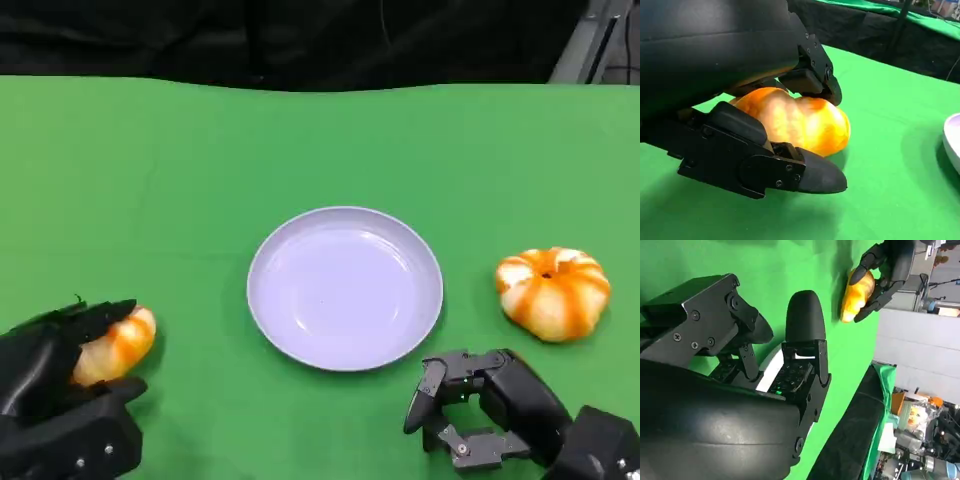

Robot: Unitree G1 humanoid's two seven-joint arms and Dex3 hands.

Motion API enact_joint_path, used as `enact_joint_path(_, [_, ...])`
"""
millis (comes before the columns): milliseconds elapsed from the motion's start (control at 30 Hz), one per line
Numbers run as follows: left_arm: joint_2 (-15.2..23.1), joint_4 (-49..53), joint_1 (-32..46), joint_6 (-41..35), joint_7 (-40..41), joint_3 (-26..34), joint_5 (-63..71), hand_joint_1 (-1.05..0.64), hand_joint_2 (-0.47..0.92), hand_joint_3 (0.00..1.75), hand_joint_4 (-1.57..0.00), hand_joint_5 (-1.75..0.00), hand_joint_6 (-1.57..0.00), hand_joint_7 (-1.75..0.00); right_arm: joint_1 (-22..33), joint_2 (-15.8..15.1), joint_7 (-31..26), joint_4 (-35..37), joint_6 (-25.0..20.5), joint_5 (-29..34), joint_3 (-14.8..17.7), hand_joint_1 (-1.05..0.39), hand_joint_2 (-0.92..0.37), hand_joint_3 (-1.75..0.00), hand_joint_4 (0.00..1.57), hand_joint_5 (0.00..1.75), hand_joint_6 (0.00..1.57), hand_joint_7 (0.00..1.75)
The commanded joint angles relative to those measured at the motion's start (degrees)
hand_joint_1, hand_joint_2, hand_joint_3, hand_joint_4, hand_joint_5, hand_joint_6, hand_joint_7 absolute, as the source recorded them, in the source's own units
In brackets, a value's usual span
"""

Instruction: Grasp the bread from the table and place it into the plate.

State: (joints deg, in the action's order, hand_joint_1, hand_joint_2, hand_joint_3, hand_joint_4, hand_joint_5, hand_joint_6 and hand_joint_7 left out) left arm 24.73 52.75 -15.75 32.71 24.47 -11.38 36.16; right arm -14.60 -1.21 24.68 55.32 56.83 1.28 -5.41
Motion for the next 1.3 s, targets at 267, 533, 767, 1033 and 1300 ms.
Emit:
enact_joint_path(267, [1.4, 3.4, -1.4, -2.3, 0.2, -2.2, -0.5, -0.5, 0.92, 0.14, -0.54, -0.01, -0.59, 0.0, 0.3, -0.9, -0.2, -0.4, 0.3, -0.3, 0.3, 0.17, -0.55, -1.12, 1.0, 1.39, 0.97, 1.1])
enact_joint_path(533, [1.6, 3.4, -1.1, -0.3, -1.5, -2.1, -3.2, -0.2, 0.88, 0.05, -0.55, -0.01, -0.6, 0.0, 0.3, -0.7, 0.3, -0.4, 0.2, -0.8, 0.4, 0.18, -0.55, -1.11, 1.0, 1.4, 0.97, 1.1])
enact_joint_path(767, [2.2, 2.2, -0.7, -1.2, -3.0, -2.6, -3.2, -0.09, 0.88, 0.02, -0.51, 0.0, -0.62, -0.01, 0.3, -0.8, 0.2, -0.3, 0.1, -0.6, 0.4, 0.19, -0.57, -1.09, 0.99, 1.39, 0.97, 1.1])
enact_joint_path(1033, [2.3, 0.2, 0.0, -3.0, -3.8, -2.5, -3.3, -0.04, 0.88, 0.01, -0.52, -0.01, -0.67, -0.01, 0.4, -0.8, -0.2, -0.4, 0.0, -0.3, 0.3, 0.18, -0.56, -1.09, 1.0, 1.38, 0.97, 1.1])
enact_joint_path(1300, [1.8, -0.9, 0.3, -5.0, -3.0, -2.2, -3.5, -0.06, 0.88, 0.0, -0.64, -0.04, -0.8, -0.04, 0.2, -0.9, -0.2, -0.2, 0.3, -0.3, 0.4, 0.18, -0.56, -1.1, 1.0, 1.38, 0.97, 1.1])
